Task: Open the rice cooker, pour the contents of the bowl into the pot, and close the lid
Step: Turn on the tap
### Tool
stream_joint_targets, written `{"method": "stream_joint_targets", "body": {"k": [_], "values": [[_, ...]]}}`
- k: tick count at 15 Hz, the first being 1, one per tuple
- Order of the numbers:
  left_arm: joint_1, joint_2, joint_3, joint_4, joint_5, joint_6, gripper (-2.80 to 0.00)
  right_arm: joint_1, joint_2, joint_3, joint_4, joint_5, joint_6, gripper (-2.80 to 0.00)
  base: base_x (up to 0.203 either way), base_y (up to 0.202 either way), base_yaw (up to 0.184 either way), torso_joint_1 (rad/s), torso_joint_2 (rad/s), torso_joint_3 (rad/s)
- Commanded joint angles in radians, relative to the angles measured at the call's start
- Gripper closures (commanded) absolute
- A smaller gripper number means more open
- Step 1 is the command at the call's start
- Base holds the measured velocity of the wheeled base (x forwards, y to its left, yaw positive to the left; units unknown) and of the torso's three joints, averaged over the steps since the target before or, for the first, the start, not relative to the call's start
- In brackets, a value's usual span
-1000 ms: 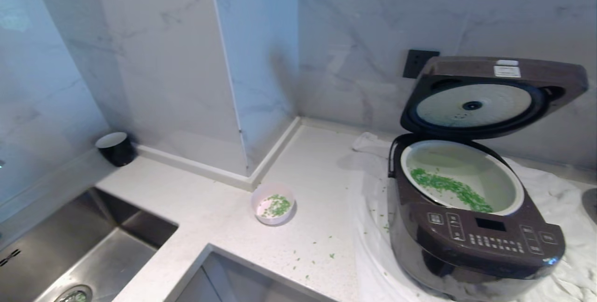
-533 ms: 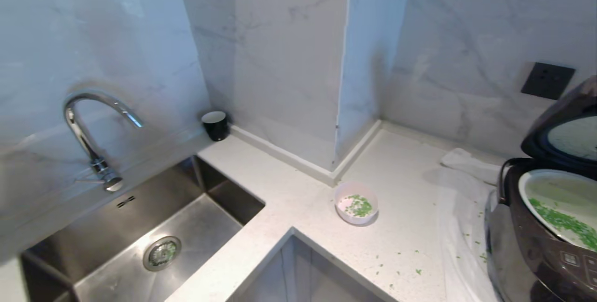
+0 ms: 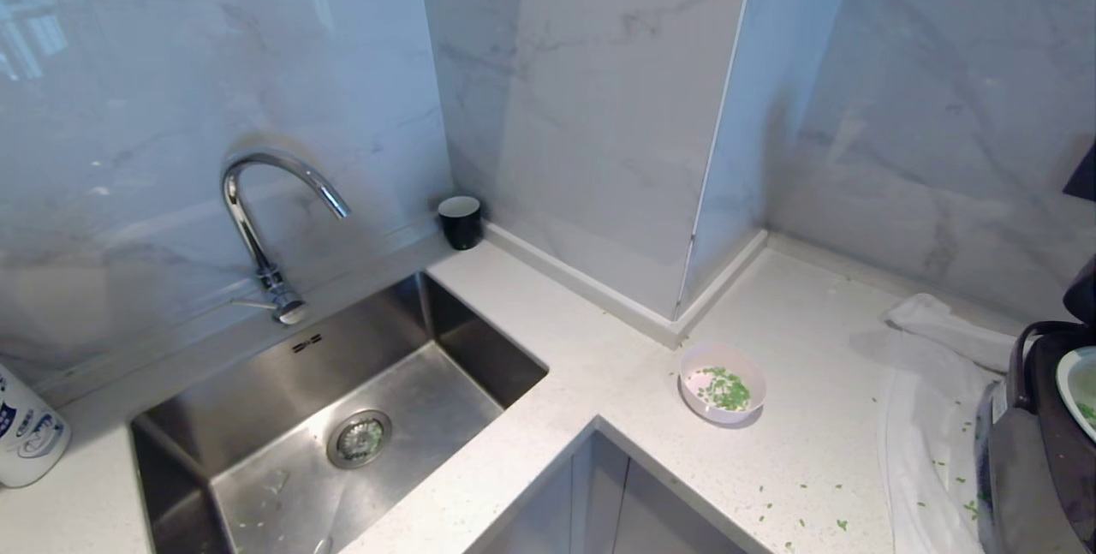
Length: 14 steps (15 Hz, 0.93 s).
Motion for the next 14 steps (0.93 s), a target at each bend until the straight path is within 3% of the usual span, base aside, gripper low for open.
{"method": "stream_joint_targets", "body": {"k": [1, 3, 8, 14], "values": [[-0.001, 0.000, -0.001, 0.001, 0.001, 0.000, 0.00, 0.000, 0.000, 0.000, 0.000, 0.000, 0.000, 0.00, 0.000, 0.000, 0.000, 0.000, 0.00, 0.000], [-0.001, 0.000, 0.000, 0.001, 0.001, 0.000, 0.00, 0.000, 0.000, 0.000, 0.001, 0.000, 0.001, 0.00, 0.048, 0.000, -0.001, -0.006, 0.00, 0.002], [-0.001, 0.000, 0.001, 0.001, 0.001, 0.000, 0.00, 0.000, 0.000, 0.000, 0.000, 0.000, 0.001, 0.00, 0.181, 0.000, 0.001, -0.004, 0.00, 0.003], [-0.001, 0.000, 0.000, 0.001, 0.001, 0.000, 0.00, 0.000, 0.000, 0.000, 0.000, 0.000, 0.001, 0.00, 0.013, 0.000, 0.000, 0.000, 0.00, 0.001]]}}
